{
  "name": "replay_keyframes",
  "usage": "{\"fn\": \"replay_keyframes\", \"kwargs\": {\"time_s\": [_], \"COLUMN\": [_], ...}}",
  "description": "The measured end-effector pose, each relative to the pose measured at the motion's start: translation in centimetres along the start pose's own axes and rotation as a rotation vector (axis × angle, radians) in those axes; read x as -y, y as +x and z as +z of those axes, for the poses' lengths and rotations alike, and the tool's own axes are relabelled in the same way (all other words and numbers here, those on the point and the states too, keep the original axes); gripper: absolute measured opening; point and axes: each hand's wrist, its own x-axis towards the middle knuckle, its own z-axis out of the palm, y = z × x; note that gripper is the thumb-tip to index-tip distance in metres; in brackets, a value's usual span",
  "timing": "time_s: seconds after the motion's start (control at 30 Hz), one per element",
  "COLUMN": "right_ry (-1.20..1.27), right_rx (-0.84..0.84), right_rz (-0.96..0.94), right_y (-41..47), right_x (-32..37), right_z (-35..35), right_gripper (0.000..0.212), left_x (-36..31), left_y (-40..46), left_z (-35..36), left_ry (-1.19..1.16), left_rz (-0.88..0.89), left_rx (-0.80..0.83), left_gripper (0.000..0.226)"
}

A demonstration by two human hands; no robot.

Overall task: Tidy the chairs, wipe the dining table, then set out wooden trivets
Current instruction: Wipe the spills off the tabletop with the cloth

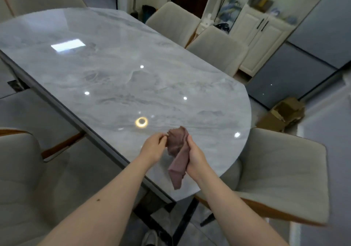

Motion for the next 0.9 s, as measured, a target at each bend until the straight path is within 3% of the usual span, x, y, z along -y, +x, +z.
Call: {"fn": "replay_keyframes", "kwargs": {"time_s": [0.2, 0.33, 0.5, 0.6, 0.77, 0.9], "right_ry": [0.217, 0.257, 0.308, 0.376, 0.451, 0.528], "right_rx": [0.021, -0.067, -0.137, -0.146, -0.157, -0.179], "right_rz": [0.011, -0.029, -0.072, -0.123, -0.149, -0.213], "right_y": [-3.3, -5.2, -7.6, -9.2, -11.7, -13.6], "right_x": [3.7, 6.7, 10.0, 12.2, 15.7, 17.3], "right_z": [-4.4, -8.9, -15.4, -20.0, -27.2, -32.3], "right_gripper": [0.049, 0.046, 0.05, 0.051, 0.052, 0.052], "left_x": [-6.3, -10.8, -15.8, -19.2, -23.6, -26.5], "left_y": [-1.1, -1.9, -3.6, -5.0, -6.7, -7.4], "left_z": [4.3, 8.0, 13.8, 18.0, 24.1, 28.3], "left_ry": [-0.093, -0.285, -0.292, -0.313, -0.294, -0.337], "left_rz": [0.011, -0.113, -0.182, -0.176, -0.088, -0.03], "left_rx": [0.129, 0.238, 0.435, 0.489, 0.479, 0.458], "left_gripper": [0.029, 0.026, 0.036, 0.027, 0.01, 0.012]}}
